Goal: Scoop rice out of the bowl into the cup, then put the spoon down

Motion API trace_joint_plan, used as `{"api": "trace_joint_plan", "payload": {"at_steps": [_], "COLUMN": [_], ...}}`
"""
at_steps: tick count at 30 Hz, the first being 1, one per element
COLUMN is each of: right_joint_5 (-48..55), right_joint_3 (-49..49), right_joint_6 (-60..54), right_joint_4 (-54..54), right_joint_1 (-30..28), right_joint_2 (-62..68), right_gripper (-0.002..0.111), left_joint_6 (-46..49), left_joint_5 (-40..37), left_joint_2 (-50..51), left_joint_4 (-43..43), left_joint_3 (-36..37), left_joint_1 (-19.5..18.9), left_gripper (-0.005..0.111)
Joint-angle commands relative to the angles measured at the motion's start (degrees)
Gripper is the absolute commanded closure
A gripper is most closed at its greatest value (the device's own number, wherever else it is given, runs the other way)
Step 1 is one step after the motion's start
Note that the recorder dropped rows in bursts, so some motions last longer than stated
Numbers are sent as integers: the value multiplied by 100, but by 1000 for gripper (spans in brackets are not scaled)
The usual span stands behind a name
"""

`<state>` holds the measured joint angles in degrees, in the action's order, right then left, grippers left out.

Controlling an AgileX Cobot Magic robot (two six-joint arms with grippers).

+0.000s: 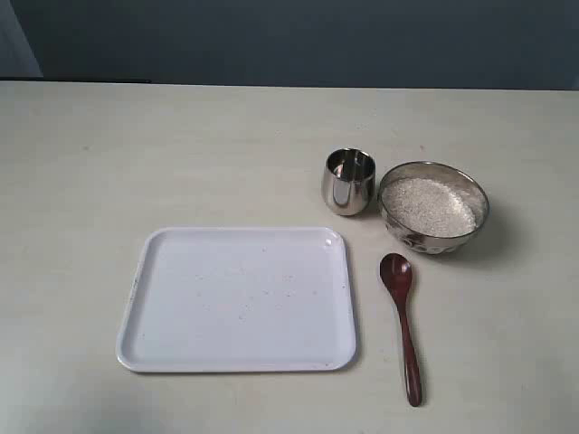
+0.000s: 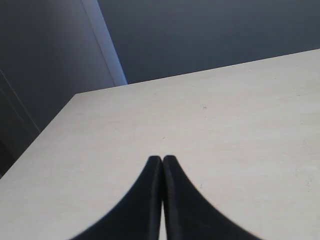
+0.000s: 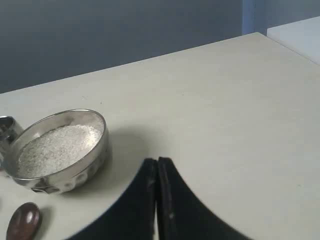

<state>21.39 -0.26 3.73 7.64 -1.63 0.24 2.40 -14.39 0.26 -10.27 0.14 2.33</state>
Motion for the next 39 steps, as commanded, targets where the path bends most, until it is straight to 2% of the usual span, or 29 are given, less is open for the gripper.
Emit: {"api": "trace_joint_plan", "payload": {"at_steps": [1, 9, 12, 16, 20, 24, 27, 33, 35, 37, 39], "right_joint_5": [-48, -274, -937, -2099, -2774, -3377, -3085, -3081, -2689, -1760, -451], "right_joint_3": [26, 26, 26, 26, 26, 26, 26, 26, -394, -1325, -2440], "right_joint_6": [-32, -32, -32, -4, -4, 549, 1738, 1786, 1759, 1759, 1689], "right_joint_4": [-89, -90, -61, 583, 864, 1892, 2268, 2230, 1611, 724, 220], "right_joint_1": [-34, -34, -34, -34, -34, -34, -23, -23, 50, 104, 104], "right_joint_2": [-24, -24, -24, -24, -24, -24, -24, -24, -24, 264, 1205], "right_gripper": [108, 108, 108, 108, 108, 108, 108, 108, 109, 109, 109], "left_joint_6": [-36, -36, -36, -36, -36, -36, -36, -36, -36, -36, -36], "left_joint_5": [67, 67, 67, 67, 67, 67, 67, 67, 67, 67, 67], "left_joint_2": [-26, -26, -26, -26, -26, -26, -26, -26, -26, -26, -26], "left_joint_4": [10, 10, 10, 10, 10, 10, 10, 10, 10, 10, 10], "left_joint_3": [-14, -14, -14, -14, -14, -14, -14, -14, -14, -14, -14], "left_joint_1": [13, 13, 13, 13, 13, 13, 13, 13, 13, 13, 13], "left_gripper": [106, 106, 106, 106, 106, 106, 106, 106, 106, 106, 106]}}
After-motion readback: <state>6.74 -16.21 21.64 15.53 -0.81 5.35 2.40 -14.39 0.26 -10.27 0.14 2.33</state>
